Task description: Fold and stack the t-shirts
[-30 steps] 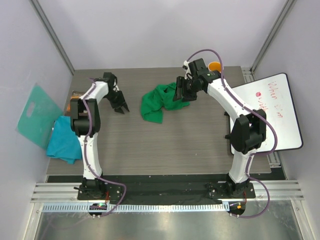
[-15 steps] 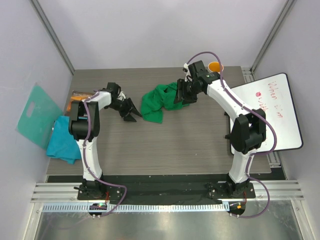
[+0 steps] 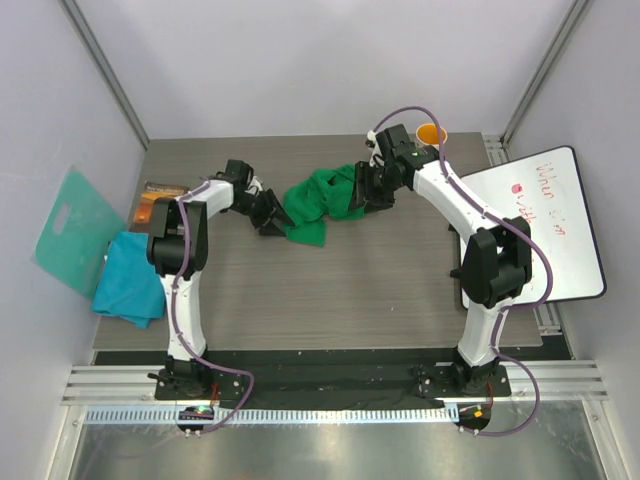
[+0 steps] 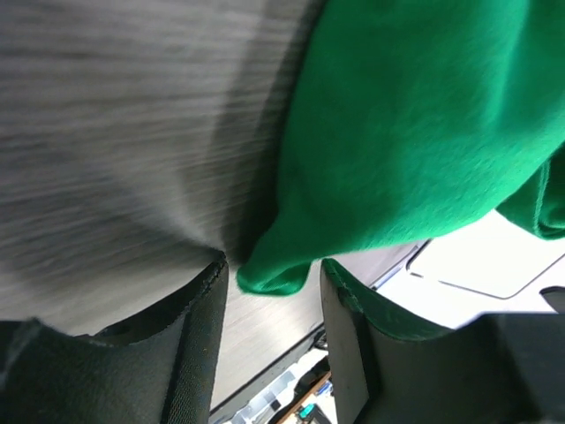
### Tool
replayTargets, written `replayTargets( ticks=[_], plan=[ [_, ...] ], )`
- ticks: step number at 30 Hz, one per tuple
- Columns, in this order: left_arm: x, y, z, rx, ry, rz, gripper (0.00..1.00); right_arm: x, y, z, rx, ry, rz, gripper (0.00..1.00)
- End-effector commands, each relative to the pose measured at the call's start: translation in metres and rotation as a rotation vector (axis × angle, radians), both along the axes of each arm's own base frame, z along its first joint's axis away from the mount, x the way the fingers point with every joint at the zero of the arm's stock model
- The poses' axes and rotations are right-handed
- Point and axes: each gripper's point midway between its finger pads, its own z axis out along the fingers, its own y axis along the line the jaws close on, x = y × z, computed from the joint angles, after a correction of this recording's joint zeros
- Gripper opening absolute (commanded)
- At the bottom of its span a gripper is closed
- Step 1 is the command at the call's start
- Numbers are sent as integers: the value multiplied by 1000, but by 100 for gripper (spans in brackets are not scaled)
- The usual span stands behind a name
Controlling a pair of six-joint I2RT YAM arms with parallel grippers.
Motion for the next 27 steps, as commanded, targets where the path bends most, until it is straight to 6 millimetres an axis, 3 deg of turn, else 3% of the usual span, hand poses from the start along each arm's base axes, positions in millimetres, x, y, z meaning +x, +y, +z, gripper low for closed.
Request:
replayTargets(
  ticks=[1, 2, 5, 8, 11, 14, 15, 17, 19, 22, 24, 25, 27],
  plan=[
    [9, -2, -21, 60, -10, 3, 42, -1, -1, 20, 25, -50, 1, 52],
    [8, -2, -23, 67, -3, 4, 25, -2, -1, 20, 25, -50, 1, 52],
    [6, -6, -22, 74, -5, -14, 0, -3, -2, 17, 22, -42, -3, 51],
    [4, -8, -15, 82, -28, -30, 0, -4, -1, 15, 26, -36, -2, 51],
    [6, -14, 7, 77, -96, -50, 0, -2, 0, 12, 28, -32, -5, 51],
    [15, -37, 60, 52, -230, -69, 0, -1, 0, 4, 26, -20, -10, 50],
    [18, -55, 95, 37, -315, -88, 0, -2, 0, 3, 24, -15, -11, 50],
    [22, -70, 132, 42, -419, -96, 0, 0, 0, -2, 21, -12, -15, 50],
    [21, -86, 184, 13, -533, -133, 0, 2, 0, -3, 15, -13, -25, 50],
    [17, -72, 233, 62, -647, -89, 0, 11, -2, 2, -3, -44, -37, 50],
    [13, -60, 254, 103, -701, -49, 0, 17, -4, 8, -12, -70, -43, 50],
    [5, -53, 281, 100, -761, -25, 0, 18, -4, 11, -15, -77, -43, 50],
    [2, -44, 301, 115, -825, 16, 0, 23, -6, 16, -26, -99, -52, 50]
  ],
)
